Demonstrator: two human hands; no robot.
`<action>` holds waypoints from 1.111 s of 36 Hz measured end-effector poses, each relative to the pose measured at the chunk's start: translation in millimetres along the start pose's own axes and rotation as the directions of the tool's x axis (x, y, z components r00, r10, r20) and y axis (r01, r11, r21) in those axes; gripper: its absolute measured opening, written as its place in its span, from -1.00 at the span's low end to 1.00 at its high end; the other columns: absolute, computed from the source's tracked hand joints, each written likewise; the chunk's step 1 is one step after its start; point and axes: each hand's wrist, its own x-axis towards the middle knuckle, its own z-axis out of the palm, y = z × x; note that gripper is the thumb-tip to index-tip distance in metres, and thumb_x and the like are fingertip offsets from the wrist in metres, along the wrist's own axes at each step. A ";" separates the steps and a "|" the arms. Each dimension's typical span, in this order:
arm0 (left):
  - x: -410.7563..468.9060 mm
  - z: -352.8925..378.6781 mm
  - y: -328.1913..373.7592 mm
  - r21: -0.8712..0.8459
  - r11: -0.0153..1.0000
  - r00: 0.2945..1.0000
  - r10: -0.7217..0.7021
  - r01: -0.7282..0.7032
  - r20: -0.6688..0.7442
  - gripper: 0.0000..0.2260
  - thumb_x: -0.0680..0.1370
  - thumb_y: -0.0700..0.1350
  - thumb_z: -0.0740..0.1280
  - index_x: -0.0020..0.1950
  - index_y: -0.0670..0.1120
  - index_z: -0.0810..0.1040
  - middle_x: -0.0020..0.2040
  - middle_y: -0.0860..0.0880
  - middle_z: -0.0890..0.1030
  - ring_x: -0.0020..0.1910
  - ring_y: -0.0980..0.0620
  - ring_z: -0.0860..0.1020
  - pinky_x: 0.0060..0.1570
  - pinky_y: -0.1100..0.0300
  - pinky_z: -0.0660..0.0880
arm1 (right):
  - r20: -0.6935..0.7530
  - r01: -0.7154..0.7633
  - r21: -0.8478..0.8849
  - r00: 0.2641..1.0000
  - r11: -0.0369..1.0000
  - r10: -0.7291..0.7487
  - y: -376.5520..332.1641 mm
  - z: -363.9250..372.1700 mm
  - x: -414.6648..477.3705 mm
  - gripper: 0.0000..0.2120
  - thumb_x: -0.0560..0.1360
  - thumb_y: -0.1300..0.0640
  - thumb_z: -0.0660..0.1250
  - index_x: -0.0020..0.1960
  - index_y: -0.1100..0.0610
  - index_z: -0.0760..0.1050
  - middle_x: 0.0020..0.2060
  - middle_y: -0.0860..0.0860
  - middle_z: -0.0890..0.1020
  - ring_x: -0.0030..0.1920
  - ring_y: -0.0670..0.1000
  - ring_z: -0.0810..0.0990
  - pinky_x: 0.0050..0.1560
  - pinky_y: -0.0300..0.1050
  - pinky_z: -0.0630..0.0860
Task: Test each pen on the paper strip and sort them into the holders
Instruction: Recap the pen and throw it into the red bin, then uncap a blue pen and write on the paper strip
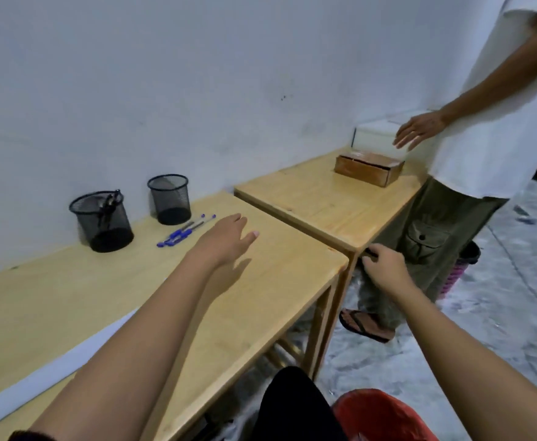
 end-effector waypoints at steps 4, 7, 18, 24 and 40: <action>-17.2 -17.7 -38.8 0.017 0.998 0.998 -0.061 0.061 -0.031 -0.50 0.62 0.09 0.06 0.49 -0.15 0.17 0.53 -0.08 0.15 0.49 -0.05 0.15 0.40 0.08 0.16 | 0.046 0.089 0.019 0.995 0.996 -0.090 -61.5 30.7 16.3 -0.59 0.56 0.15 0.20 0.40 0.17 0.32 0.30 0.15 0.45 0.24 0.13 0.47 0.18 0.00 0.44; -29.7 -24.0 -73.6 -0.023 0.990 0.988 -0.142 0.141 -0.051 -0.52 0.62 0.08 0.09 0.48 -0.12 0.20 0.51 -0.09 0.20 0.48 -0.05 0.18 0.37 0.05 0.21 | 0.099 0.169 0.010 0.981 0.986 -0.169 -104.2 64.1 22.3 -0.60 0.55 0.15 0.21 0.37 0.17 0.36 0.27 0.14 0.49 0.13 0.10 0.51 0.12 -0.04 0.44; -79.3 -8.7 -176.3 -0.109 0.916 0.915 -0.395 0.386 -0.082 -0.53 0.60 0.12 0.09 0.38 -0.16 0.32 0.50 -0.10 0.21 0.50 0.02 0.13 0.42 0.07 0.19 | 0.337 0.485 0.129 0.799 0.865 -0.498 -192.0 184.0 37.4 -0.66 0.55 0.12 0.17 0.29 0.15 0.45 0.28 0.10 0.50 0.25 0.07 0.46 0.14 -0.19 0.33; -89.9 -1.7 -191.8 -0.088 0.913 0.912 -0.404 0.397 -0.072 -0.54 0.62 0.07 0.11 0.44 -0.15 0.27 0.54 -0.08 0.13 0.52 0.01 0.08 0.44 0.15 0.07 | 0.448 0.724 0.081 0.588 0.685 -0.674 -211.8 215.2 57.6 -0.73 0.51 0.25 0.21 0.17 0.18 0.53 0.10 0.13 0.58 0.11 0.12 0.51 0.03 -0.18 0.32; -86.9 -2.8 -188.4 -0.133 0.897 0.894 -0.436 0.422 -0.104 -0.77 0.57 -0.05 0.22 -0.19 -0.17 0.35 0.01 -0.13 0.48 0.12 -0.15 0.45 -0.01 0.12 0.34 | 0.381 0.790 0.174 0.497 0.588 -0.780 -213.8 230.7 56.9 -0.91 0.47 0.25 0.35 -0.06 0.23 0.61 -0.08 0.13 0.57 0.00 0.10 0.50 -0.03 -0.19 0.35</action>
